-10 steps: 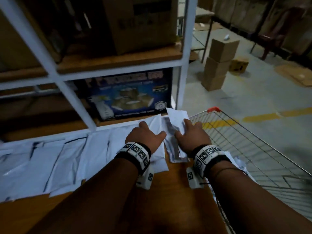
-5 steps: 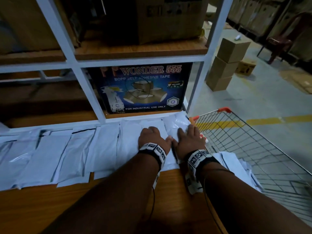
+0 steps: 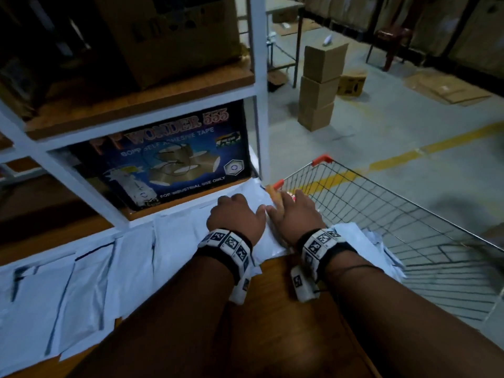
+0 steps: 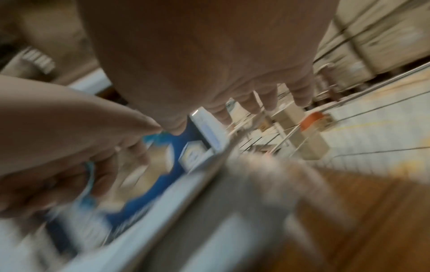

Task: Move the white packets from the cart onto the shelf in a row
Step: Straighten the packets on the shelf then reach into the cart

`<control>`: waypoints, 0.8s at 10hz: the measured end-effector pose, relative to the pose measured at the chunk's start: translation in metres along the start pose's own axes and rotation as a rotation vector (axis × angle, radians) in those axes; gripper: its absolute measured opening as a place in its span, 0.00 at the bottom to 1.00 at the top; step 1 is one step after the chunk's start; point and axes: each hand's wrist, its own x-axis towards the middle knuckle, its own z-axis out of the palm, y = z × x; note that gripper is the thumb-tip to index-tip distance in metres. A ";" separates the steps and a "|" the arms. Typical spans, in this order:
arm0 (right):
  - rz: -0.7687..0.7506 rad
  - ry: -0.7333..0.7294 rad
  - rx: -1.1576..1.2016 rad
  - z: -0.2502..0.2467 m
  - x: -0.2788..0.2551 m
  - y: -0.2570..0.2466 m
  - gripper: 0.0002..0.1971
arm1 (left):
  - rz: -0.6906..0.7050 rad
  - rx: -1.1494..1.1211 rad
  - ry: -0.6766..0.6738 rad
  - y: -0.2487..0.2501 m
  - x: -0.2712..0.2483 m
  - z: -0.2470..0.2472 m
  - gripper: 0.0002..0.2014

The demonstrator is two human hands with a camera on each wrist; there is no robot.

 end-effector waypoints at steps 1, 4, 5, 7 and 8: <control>0.114 -0.018 0.042 -0.028 0.006 0.045 0.41 | 0.156 0.010 -0.031 0.042 -0.001 -0.007 0.33; 0.405 -0.126 0.033 -0.048 0.006 0.223 0.38 | 0.449 0.101 -0.090 0.183 -0.014 0.014 0.24; 0.468 -0.178 0.034 -0.028 0.000 0.278 0.39 | 0.492 0.085 -0.188 0.228 -0.010 0.040 0.25; 0.501 -0.319 0.050 0.029 0.003 0.335 0.39 | 0.408 0.135 -0.522 0.285 0.008 0.121 0.20; 0.461 -0.337 0.017 0.056 0.016 0.349 0.37 | 0.284 0.159 -0.741 0.300 0.016 0.171 0.20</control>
